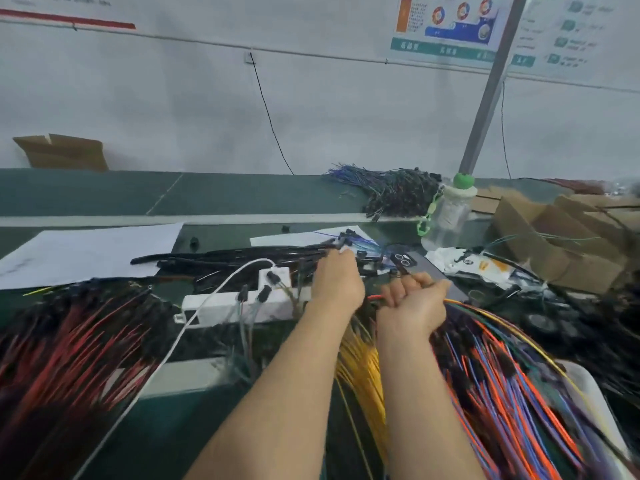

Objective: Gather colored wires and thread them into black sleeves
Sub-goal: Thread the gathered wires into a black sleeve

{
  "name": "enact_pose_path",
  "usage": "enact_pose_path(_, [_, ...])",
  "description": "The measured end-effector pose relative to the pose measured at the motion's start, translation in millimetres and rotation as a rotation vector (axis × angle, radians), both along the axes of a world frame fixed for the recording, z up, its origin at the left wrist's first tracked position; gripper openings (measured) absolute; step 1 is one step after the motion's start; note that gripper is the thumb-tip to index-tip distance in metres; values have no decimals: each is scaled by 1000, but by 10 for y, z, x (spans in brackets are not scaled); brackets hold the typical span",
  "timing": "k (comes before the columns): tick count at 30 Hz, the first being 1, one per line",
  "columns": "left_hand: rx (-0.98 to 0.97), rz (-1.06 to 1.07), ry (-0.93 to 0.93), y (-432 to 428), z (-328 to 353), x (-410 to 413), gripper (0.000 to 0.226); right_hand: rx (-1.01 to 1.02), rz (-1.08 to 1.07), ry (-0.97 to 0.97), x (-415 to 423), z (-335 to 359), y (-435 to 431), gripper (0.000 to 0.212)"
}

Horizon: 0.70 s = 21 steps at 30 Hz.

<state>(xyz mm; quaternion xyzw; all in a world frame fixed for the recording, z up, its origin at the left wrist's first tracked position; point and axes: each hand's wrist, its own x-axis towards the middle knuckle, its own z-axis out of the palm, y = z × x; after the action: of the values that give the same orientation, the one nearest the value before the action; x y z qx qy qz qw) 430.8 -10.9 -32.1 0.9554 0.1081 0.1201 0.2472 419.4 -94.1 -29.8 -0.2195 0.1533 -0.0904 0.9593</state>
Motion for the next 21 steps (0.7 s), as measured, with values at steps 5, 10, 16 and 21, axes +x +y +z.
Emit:
enact_pose_path(5, [191,54,246,101,-314,570,60,-27,-48,80,449,-187,27,51])
enact_pose_path(10, [204,93,318,145,-364,777,50,-35,-40,90,488,-260,41,52])
enact_pose_path(16, [188,108,158,146,-354,719,42,-39,-46,77,435,-258,-83,49])
enact_pose_path(21, [127,4,-539,74,382,507,30,-43,-39,56,304,-170,-169,50])
